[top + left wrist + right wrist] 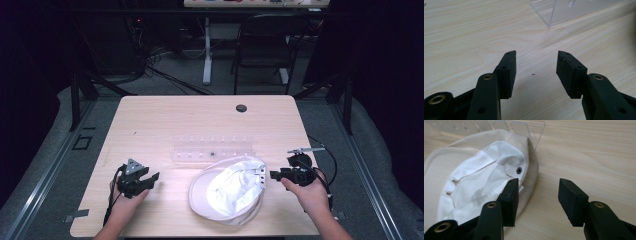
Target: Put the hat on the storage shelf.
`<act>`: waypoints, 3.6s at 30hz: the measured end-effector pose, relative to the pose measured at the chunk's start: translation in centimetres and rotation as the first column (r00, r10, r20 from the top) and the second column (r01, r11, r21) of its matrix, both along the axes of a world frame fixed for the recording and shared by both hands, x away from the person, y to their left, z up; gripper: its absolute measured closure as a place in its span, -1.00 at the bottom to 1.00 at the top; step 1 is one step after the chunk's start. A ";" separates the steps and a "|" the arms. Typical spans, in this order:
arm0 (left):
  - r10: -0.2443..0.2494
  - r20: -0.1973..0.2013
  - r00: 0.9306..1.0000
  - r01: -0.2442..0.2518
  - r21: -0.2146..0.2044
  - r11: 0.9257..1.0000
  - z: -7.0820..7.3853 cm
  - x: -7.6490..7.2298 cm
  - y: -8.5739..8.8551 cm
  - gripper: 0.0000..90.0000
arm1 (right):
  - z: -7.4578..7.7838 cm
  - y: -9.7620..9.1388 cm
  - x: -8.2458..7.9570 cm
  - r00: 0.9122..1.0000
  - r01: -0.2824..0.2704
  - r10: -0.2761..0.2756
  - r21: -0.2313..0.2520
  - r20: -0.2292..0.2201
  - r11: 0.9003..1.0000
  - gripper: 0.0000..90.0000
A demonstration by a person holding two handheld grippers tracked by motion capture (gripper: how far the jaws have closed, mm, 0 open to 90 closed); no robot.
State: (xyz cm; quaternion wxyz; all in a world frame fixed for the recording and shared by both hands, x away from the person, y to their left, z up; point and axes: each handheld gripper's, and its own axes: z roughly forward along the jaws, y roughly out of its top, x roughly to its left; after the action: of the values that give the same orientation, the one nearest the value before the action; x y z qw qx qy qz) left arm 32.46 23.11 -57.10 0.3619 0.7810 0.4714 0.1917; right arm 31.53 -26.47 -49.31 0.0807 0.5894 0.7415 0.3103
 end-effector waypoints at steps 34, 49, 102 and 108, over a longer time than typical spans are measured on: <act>-0.008 -0.001 1.000 0.008 0.001 1.000 -0.1 0.0 -0.2 0.12 | -4.4 2.4 2.7 0.966 0.048 0.016 0.239 -0.257 0.970 0.10; -0.010 -0.001 1.000 0.010 0.006 1.000 -0.1 0.0 -0.3 0.12 | -2.7 2.8 2.5 0.973 0.041 0.025 0.279 -0.228 0.959 0.33; -0.011 -0.006 1.000 0.011 0.012 1.000 -0.1 -0.1 -0.4 0.12 | 6.8 6.0 4.3 0.907 -0.028 -0.050 -0.179 -0.419 0.983 0.80; -0.015 -0.007 1.000 0.015 0.014 1.000 -0.1 -0.1 -0.4 0.12 | 7.9 6.0 4.4 0.904 -0.023 -0.057 -0.181 -0.424 0.983 0.80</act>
State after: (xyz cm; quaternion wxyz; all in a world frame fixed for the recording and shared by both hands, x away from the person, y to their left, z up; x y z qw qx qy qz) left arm 32.40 22.73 -57.18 0.3561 0.7877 0.4655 0.1898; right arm 35.92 -20.46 -41.42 -0.0278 0.6396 0.7612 0.1038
